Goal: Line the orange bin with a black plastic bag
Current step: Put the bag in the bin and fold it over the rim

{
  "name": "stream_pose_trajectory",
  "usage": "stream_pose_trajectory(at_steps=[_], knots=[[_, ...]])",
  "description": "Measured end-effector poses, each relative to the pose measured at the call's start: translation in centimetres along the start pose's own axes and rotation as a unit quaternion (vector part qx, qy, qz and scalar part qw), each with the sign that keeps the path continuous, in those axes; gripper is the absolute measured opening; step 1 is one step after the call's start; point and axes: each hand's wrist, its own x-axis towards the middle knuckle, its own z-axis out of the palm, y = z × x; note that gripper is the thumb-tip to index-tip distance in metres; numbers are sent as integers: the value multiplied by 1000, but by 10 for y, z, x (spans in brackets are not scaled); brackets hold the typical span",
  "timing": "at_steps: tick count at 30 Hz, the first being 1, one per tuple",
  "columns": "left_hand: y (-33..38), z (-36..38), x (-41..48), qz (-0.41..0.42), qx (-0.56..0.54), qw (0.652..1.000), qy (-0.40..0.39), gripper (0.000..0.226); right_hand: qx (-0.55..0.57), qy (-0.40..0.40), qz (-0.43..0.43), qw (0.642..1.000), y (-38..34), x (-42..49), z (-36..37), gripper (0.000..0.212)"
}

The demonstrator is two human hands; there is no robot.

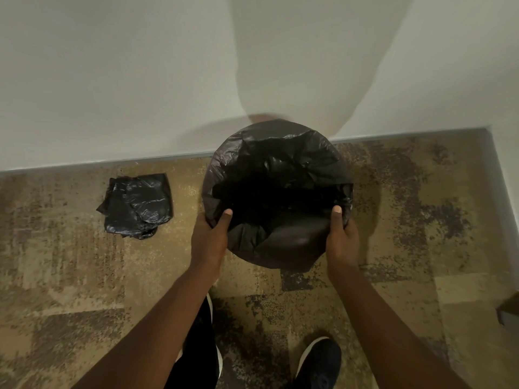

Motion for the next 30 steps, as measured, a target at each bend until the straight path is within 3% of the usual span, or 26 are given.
stream_pose_trajectory(at_steps=[4, 7, 9, 15, 18, 22, 30], knots=[[-2, -8, 1, 54, 29, 996, 58, 29, -67, 63, -39, 995, -4, -1, -8, 42], [-2, -10, 0, 61, 50, 997, 24, 14, -111, 56, -57, 991, -3, 2, -10, 15], [0, -11, 0, 60, 56, 997, 12, 17, -134, 43, -58, 988, -4, 3, -11, 5], [12, -18, -7, 64, 54, 996, -8, 25, -152, 44, -61, 986, -12, -3, -15, 6], [23, -25, -17, 75, 52, 996, -11, 25, -161, 49, -46, 985, -24, -16, -19, 18], [46, -34, -37, 92, 71, 993, -21, 23, -159, 59, -57, 984, -44, -37, -28, 7], [103, -48, -86, 142, 147, 978, -33, 20, -205, 92, -66, 972, -101, -82, -43, 4]])
